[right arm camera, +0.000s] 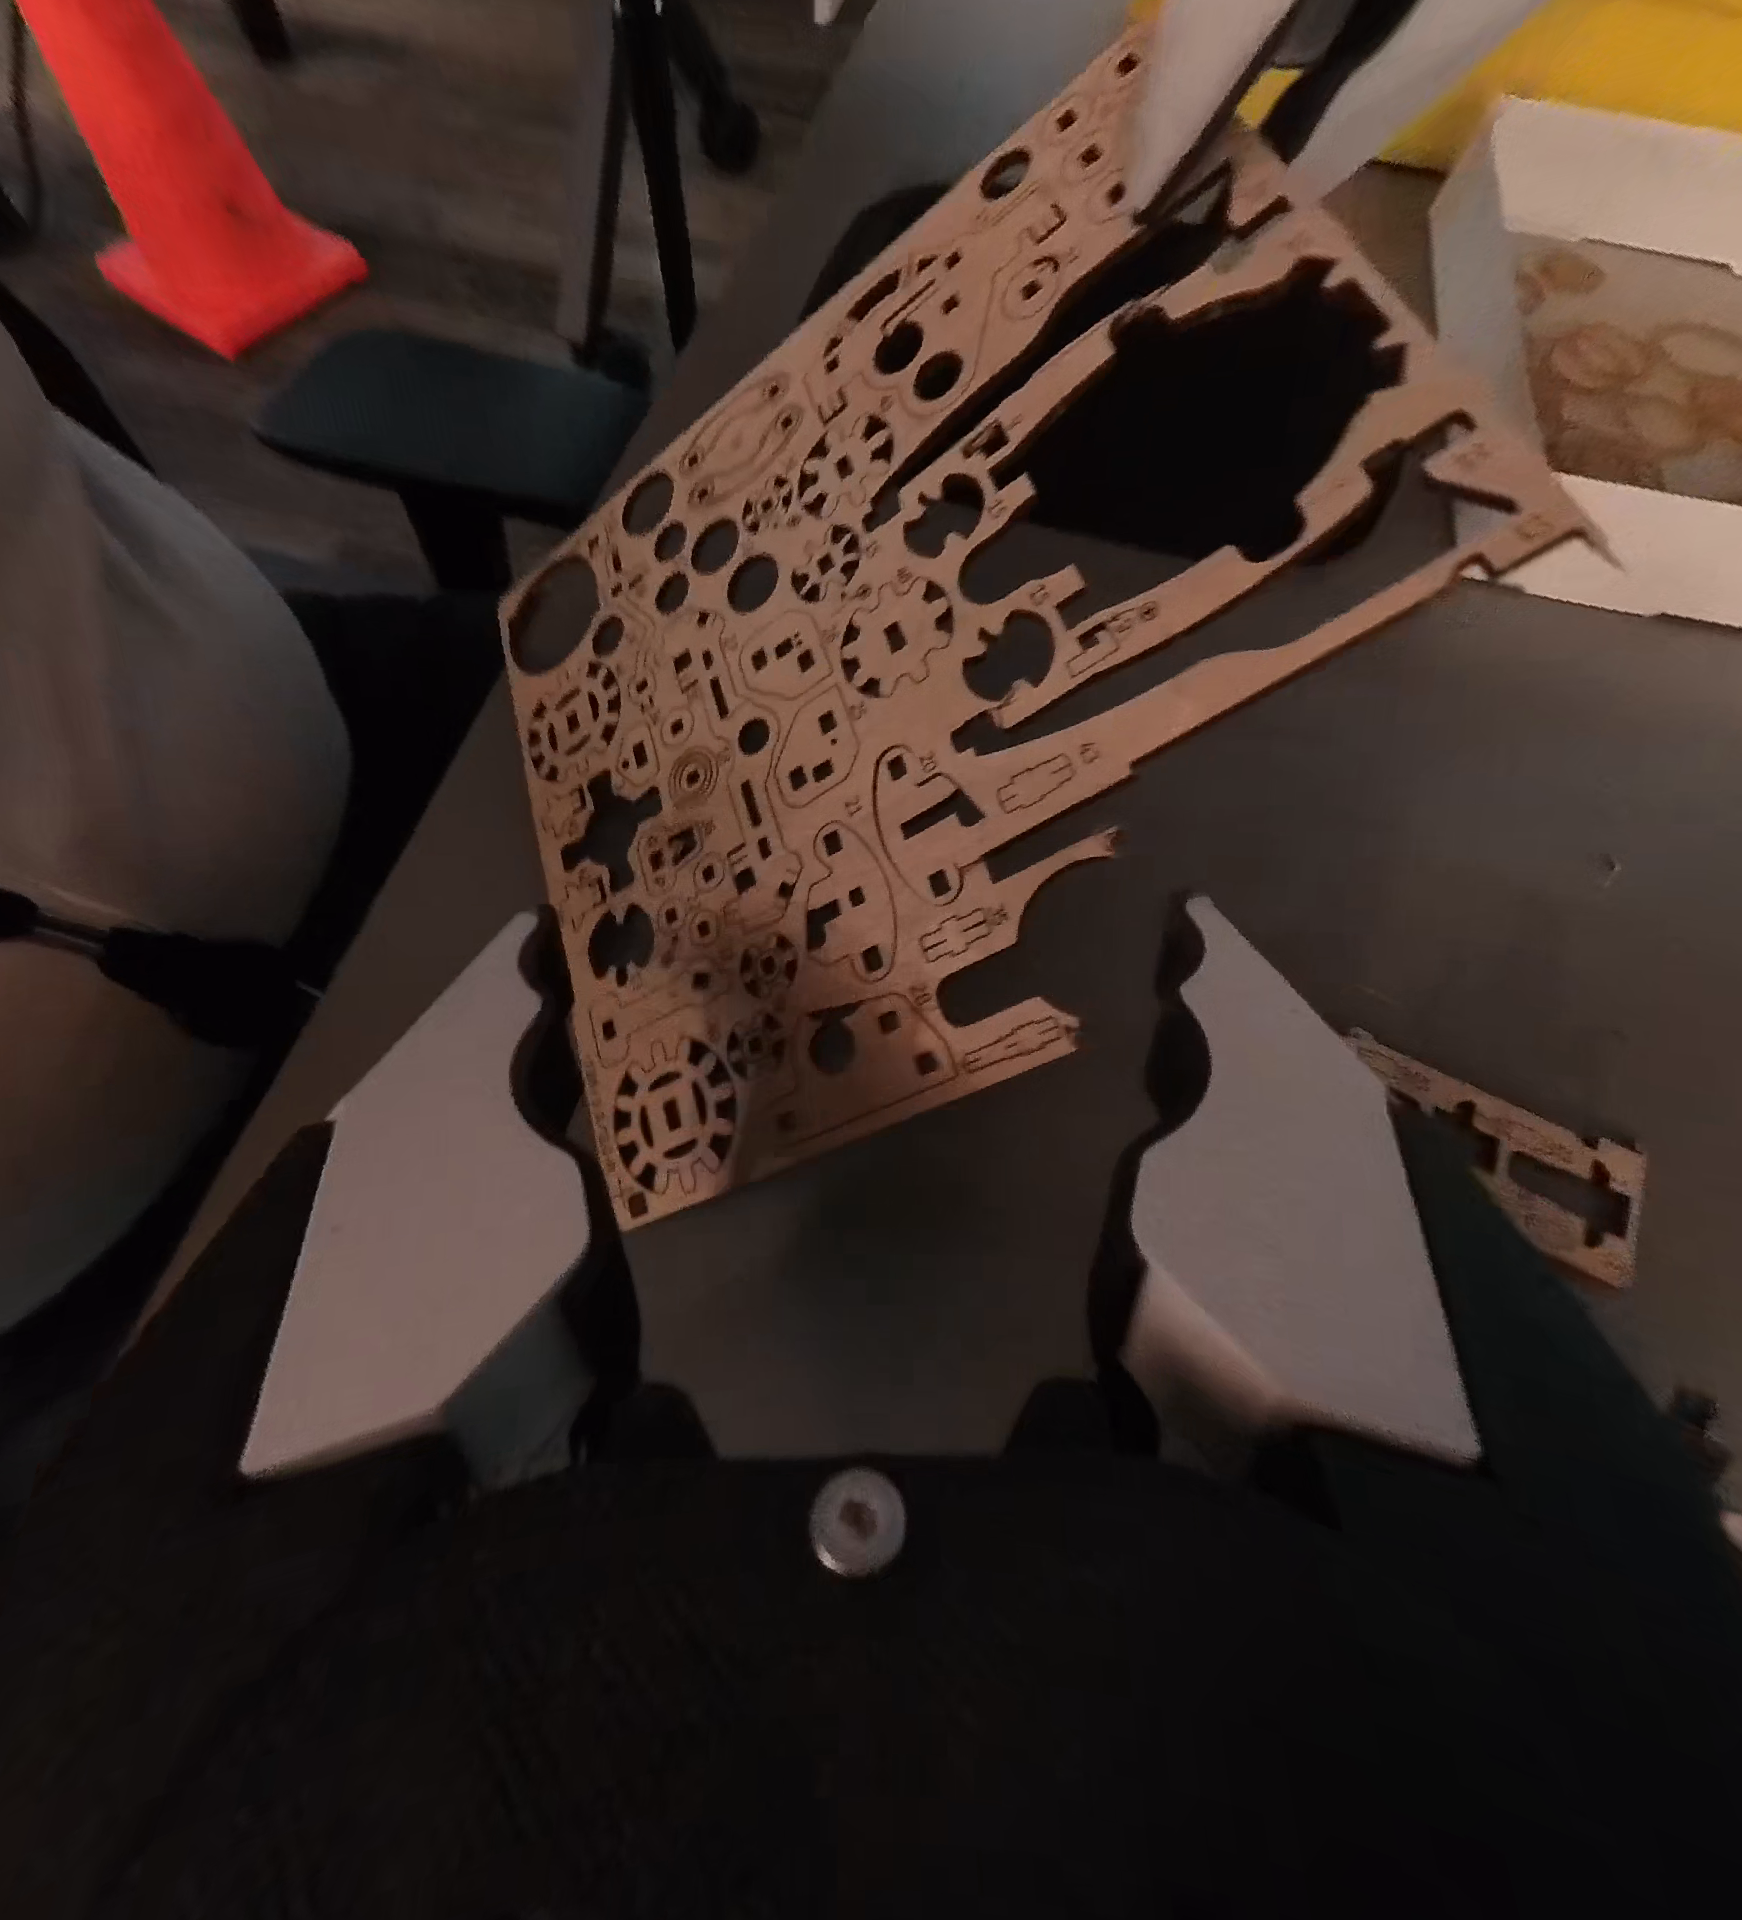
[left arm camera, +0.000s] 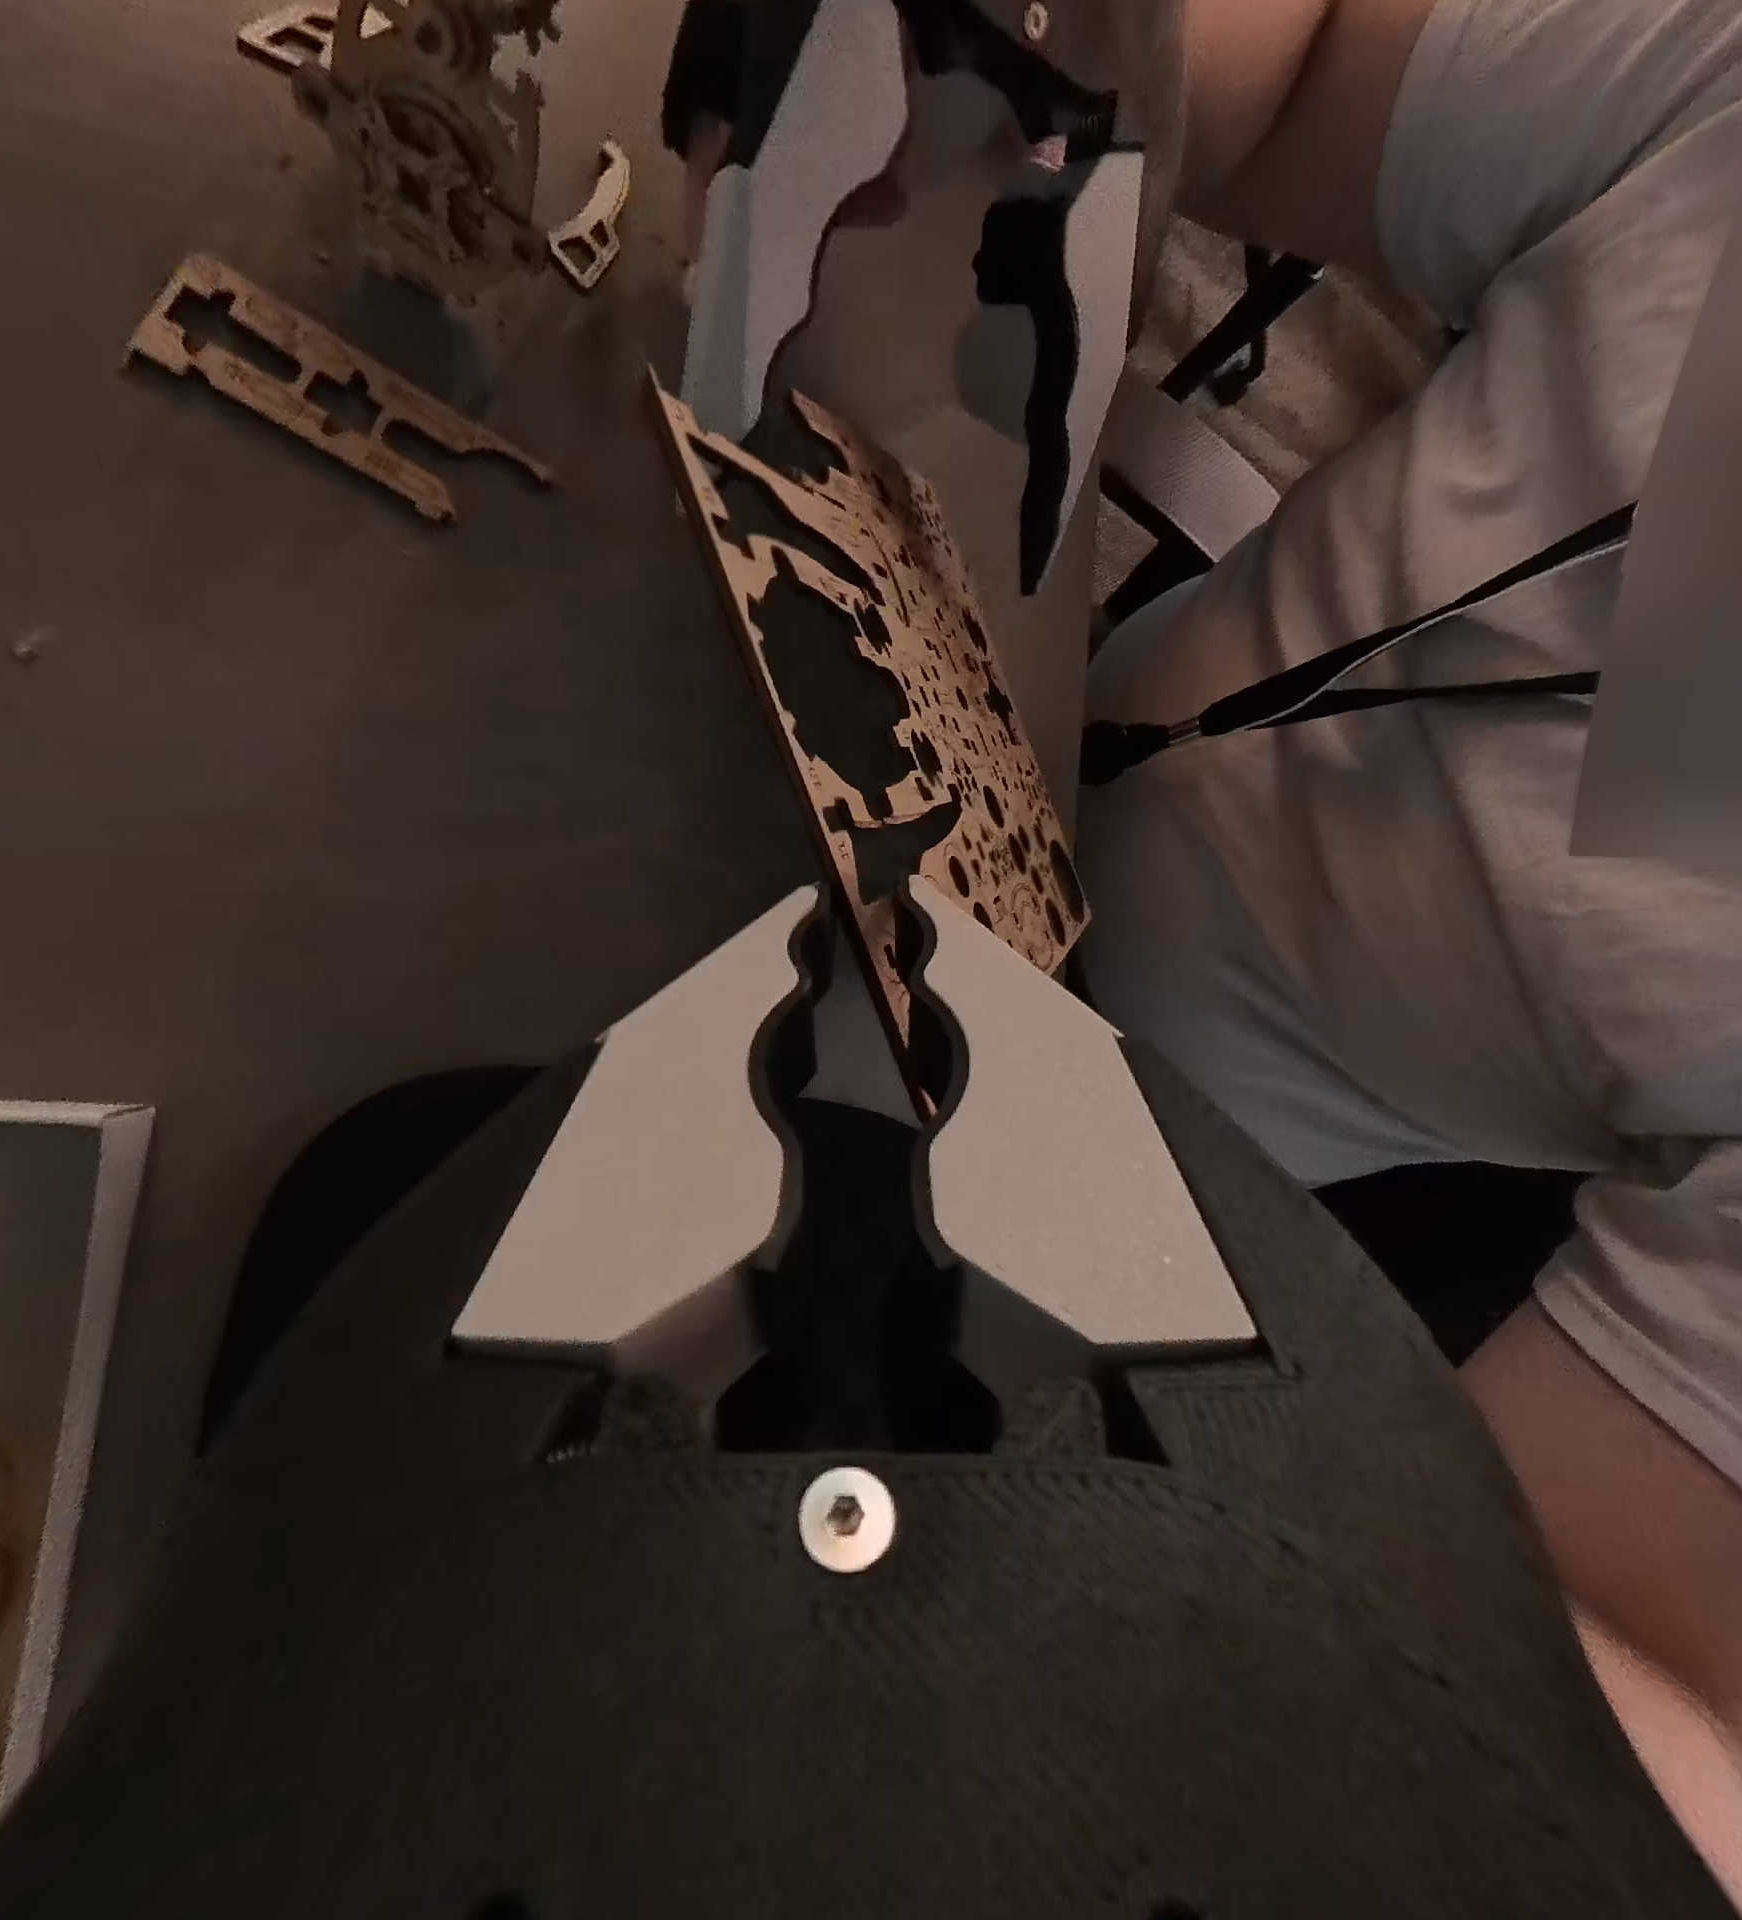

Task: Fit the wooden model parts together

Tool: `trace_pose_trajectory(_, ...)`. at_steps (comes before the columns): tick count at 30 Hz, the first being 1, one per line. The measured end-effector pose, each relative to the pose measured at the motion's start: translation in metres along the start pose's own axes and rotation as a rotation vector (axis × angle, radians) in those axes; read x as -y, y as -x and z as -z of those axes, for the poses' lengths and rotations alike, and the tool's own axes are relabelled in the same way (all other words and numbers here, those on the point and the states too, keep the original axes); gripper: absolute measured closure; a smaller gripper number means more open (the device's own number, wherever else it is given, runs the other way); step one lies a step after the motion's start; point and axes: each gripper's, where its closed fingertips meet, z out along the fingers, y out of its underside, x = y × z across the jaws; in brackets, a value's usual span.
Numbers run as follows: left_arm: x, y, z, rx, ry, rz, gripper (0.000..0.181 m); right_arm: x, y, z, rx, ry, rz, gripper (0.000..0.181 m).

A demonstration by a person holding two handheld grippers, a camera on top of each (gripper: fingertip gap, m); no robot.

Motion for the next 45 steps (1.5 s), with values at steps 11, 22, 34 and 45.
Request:
trace_pose_trajectory(11, 0.022, -0.015, 0.008, 0.081, 0.028, -0.174, 0.172, 0.01, -0.011, 0.017, 0.081, -0.096, -0.314, 0.122)
trace_pose_trajectory(22, 0.033, -0.021, 0.006, 0.122, 0.035, -0.276, 0.171, 0.013, 0.006, 0.021, 0.246, -0.109, -0.373, 0.171)
trace_pose_trajectory(34, 0.042, 0.001, 0.019, 0.168, -0.303, -0.148, 0.132, 0.015, -0.007, 0.033, 0.201, -0.129, -0.419, 0.178)
trace_pose_trajectory(45, 0.001, -0.003, -0.032, 0.128, -0.4, 0.025, 0.129, 0.011, -0.015, 0.033, 0.15, -0.119, -0.46, 0.176)
